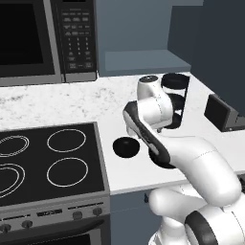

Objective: Pick up the bowls on the counter and stack them on top of one another in the open cabinet. Place the smaller bowl on top of the larger bowl.

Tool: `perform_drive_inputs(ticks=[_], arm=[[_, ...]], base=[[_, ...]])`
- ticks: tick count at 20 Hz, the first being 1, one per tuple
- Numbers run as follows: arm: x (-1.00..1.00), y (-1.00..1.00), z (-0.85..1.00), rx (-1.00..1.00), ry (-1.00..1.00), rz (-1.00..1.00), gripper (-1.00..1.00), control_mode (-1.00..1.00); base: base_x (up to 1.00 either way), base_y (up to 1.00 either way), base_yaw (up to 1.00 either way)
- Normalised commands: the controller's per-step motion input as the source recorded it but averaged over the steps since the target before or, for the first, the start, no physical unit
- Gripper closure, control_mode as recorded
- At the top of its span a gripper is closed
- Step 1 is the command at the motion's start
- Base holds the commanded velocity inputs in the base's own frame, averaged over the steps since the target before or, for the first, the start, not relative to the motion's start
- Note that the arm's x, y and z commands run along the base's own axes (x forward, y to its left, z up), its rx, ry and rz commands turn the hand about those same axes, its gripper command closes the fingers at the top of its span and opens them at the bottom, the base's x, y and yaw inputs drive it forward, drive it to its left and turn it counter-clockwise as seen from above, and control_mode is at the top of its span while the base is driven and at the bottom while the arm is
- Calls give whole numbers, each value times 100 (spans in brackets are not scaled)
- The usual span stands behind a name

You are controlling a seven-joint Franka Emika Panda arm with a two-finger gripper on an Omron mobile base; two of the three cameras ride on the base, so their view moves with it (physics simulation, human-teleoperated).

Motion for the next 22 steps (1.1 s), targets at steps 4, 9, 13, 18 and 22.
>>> perform_drive_inputs(ticks=[4,9,13,18,22], arm=[[56,98,-93,-5,6,10,-100,-100],[86,45,-69,-15,6,5,-100,-100],[53,18,-56,-9,0,1,-100,-100],[55,0,-51,-4,0,0,-100,-100],[39,0,-46,0,0,0,-100,-100]], base=[[0,0,0],[0,0,0],[0,0,0],[0,0,0],[0,0,0]])
